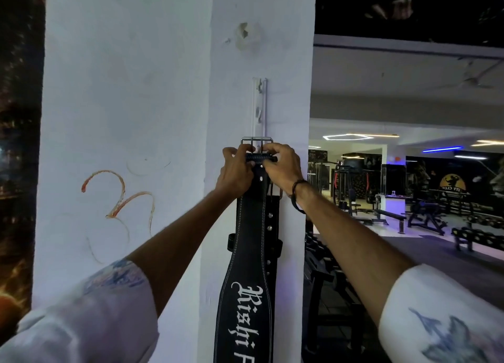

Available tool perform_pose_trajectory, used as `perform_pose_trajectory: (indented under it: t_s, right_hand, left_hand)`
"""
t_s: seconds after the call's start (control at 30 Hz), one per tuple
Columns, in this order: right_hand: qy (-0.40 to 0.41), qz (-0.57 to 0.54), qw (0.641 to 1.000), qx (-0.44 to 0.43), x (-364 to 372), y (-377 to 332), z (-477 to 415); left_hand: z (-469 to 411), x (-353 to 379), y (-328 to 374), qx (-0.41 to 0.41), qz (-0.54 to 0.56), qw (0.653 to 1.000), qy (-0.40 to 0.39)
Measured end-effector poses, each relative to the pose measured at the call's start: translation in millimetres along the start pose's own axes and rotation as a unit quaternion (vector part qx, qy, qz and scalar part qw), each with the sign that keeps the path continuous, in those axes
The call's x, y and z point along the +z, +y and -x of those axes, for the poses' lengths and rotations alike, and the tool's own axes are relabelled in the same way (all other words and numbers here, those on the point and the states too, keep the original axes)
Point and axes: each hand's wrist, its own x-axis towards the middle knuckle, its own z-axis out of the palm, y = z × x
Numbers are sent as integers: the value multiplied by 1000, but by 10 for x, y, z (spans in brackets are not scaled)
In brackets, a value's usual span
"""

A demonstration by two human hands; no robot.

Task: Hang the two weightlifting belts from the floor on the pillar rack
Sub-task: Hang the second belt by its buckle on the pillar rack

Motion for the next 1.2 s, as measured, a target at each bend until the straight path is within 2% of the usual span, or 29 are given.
perform_pose_trajectory:
  t_s: [0.23, 0.37, 0.57, 0.77, 1.07, 1.2]
  right_hand:
    - [-34, -6, 997, 72, -88, -80, -85]
    - [-27, -24, 995, 98, -110, -132, -81]
    - [8, 61, 994, 96, -1, -146, -207]
    - [-10, 100, 988, 119, -14, -144, -249]
    - [-18, 102, 985, 138, -43, -141, -221]
    - [-16, 108, 985, 133, -26, -124, -216]
  left_hand:
    - [-86, -20, 72, -33, -29, 998, -48]
    - [-109, -56, 88, -52, -49, 995, -65]
    - [-115, -152, 85, -62, -14, 994, -88]
    - [-41, -123, 58, -74, 24, 994, -81]
    - [-23, -56, 112, -64, -4, 998, 14]
    - [-78, -11, 146, -120, 5, 988, 98]
